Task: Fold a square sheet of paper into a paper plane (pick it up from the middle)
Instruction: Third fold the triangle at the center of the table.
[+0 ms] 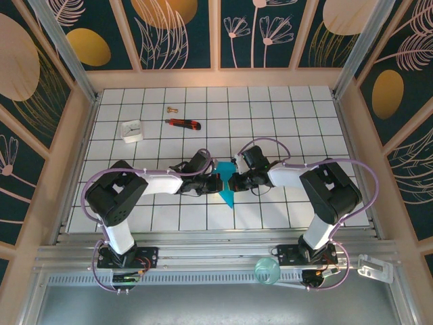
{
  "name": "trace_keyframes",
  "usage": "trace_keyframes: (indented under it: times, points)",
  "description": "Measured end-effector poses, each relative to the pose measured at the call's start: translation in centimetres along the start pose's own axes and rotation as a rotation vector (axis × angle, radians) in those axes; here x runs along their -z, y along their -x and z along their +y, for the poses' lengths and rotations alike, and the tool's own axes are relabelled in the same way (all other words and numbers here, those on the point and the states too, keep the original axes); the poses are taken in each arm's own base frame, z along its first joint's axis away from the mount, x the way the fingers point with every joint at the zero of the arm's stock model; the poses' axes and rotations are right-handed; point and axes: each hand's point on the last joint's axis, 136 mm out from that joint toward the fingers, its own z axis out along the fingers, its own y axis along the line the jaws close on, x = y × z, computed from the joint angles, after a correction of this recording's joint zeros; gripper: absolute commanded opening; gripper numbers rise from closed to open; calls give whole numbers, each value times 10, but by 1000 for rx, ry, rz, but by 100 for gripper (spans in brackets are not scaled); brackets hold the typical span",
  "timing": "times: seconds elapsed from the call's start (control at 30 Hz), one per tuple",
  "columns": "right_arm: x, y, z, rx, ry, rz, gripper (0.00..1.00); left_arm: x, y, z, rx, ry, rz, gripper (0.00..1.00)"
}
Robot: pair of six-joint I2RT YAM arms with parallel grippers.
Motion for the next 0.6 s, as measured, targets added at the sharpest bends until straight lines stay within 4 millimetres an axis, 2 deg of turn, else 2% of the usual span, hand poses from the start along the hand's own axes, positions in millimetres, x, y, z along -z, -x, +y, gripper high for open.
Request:
trace_keyframes:
  times: [0.4,0.6]
  points:
    - [0,0,0,0,0,0,2,-1,0,4,-26,9,-8,0]
    - [0,0,0,0,0,0,6,-1,-2,5,-38,-12,-27,0]
